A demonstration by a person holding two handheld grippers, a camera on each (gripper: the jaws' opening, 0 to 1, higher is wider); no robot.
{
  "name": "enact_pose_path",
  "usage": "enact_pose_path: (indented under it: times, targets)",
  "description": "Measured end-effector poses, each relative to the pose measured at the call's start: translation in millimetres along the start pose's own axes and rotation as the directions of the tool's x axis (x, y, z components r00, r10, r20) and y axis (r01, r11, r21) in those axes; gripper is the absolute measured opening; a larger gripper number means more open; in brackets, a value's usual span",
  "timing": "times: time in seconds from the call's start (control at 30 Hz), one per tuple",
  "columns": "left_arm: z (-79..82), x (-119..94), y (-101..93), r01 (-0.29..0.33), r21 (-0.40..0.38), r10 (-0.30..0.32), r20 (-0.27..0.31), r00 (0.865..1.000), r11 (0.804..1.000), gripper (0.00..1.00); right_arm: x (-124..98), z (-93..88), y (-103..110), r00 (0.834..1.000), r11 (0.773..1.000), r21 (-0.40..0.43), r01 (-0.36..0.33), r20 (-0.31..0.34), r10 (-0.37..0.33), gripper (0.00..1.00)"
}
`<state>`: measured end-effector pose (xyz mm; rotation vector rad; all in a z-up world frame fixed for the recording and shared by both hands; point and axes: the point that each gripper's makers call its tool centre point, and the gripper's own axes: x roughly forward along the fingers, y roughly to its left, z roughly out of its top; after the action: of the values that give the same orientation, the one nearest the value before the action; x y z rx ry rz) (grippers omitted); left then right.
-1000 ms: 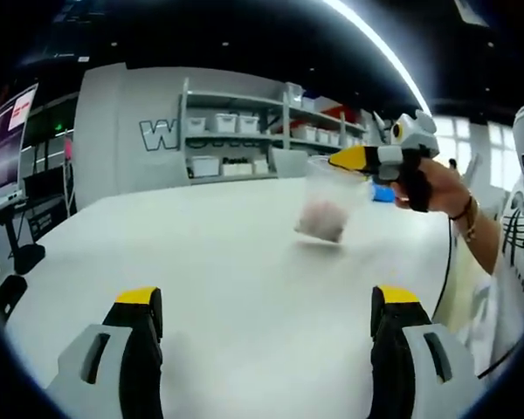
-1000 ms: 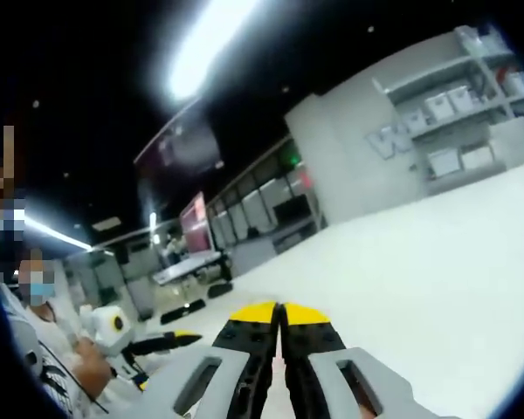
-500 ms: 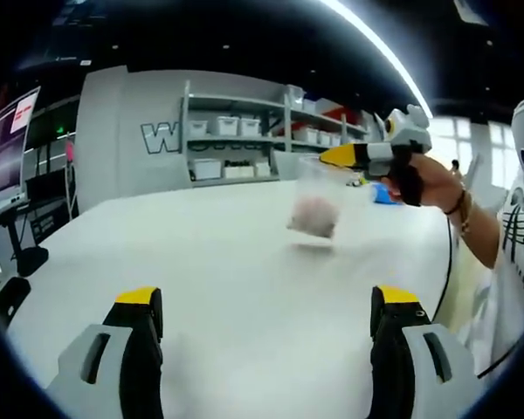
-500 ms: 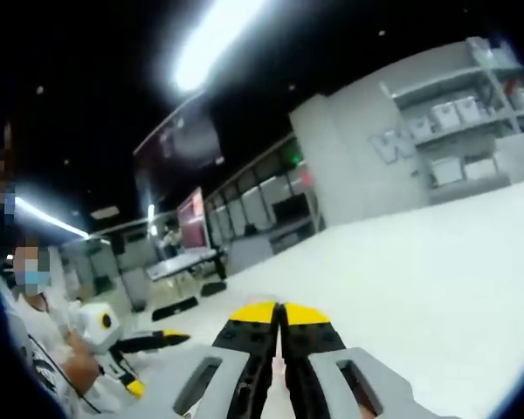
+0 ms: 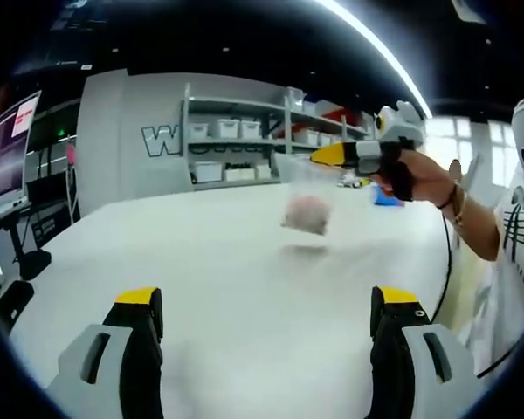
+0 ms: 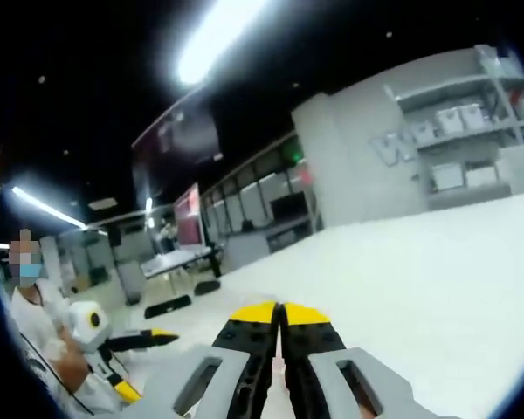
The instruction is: Open the resealable bag by pulling the two sides of the seal apart until the entire bag opening is separated and visibly accessible.
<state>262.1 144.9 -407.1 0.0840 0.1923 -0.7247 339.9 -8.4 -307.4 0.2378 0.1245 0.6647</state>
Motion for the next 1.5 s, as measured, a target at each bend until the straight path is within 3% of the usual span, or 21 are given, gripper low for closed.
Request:
enact_pose_path:
  times: [0.5,1.5]
  targets:
    - [-0.3,-0.5,0.1,-0.003,0.004,0.003,-0.002,1.0,1.0,0.98,20.4,-1.3,-14.6,0.999,1.0,0.0,0.008,-0.036,-0.008,0.0]
    - [-1.3,1.8,-1.6,-0.001,0.01,0.001,-0.006,1.0,1.0,0.97,49.2,3.5,-44.4,0.997,0.998,0.0,0.057,-0.047,-0.057,0.0]
